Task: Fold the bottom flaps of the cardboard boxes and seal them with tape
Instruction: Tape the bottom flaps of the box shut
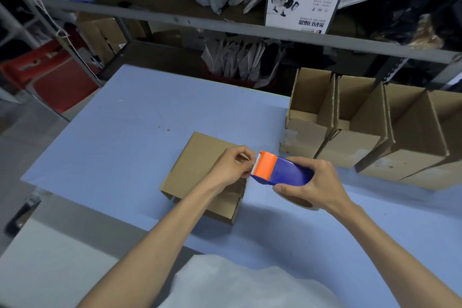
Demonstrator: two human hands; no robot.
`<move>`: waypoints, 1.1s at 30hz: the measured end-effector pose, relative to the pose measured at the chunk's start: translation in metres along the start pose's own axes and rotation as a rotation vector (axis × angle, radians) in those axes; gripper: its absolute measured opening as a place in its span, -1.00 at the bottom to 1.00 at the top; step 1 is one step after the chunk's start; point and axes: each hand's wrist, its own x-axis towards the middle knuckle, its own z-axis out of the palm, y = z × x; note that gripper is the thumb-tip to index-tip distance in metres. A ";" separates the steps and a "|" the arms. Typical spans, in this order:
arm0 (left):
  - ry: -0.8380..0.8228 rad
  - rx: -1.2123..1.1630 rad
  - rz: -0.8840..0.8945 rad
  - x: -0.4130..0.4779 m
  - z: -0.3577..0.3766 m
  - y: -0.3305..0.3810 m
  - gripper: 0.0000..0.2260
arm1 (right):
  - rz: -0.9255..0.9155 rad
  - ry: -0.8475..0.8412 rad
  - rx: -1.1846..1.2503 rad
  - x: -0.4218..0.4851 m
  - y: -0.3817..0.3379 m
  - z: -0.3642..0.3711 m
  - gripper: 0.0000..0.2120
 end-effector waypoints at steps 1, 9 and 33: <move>0.013 0.005 -0.003 -0.001 0.000 -0.001 -0.93 | 0.000 -0.002 -0.007 0.000 0.001 0.000 -0.45; 0.123 0.028 -0.100 -0.002 0.000 -0.006 -0.96 | 0.010 -0.050 -0.042 -0.002 -0.001 0.003 -0.39; 0.290 0.348 -0.110 -0.015 -0.020 -0.040 -0.83 | 0.166 -0.114 -0.250 -0.035 0.023 0.020 -0.44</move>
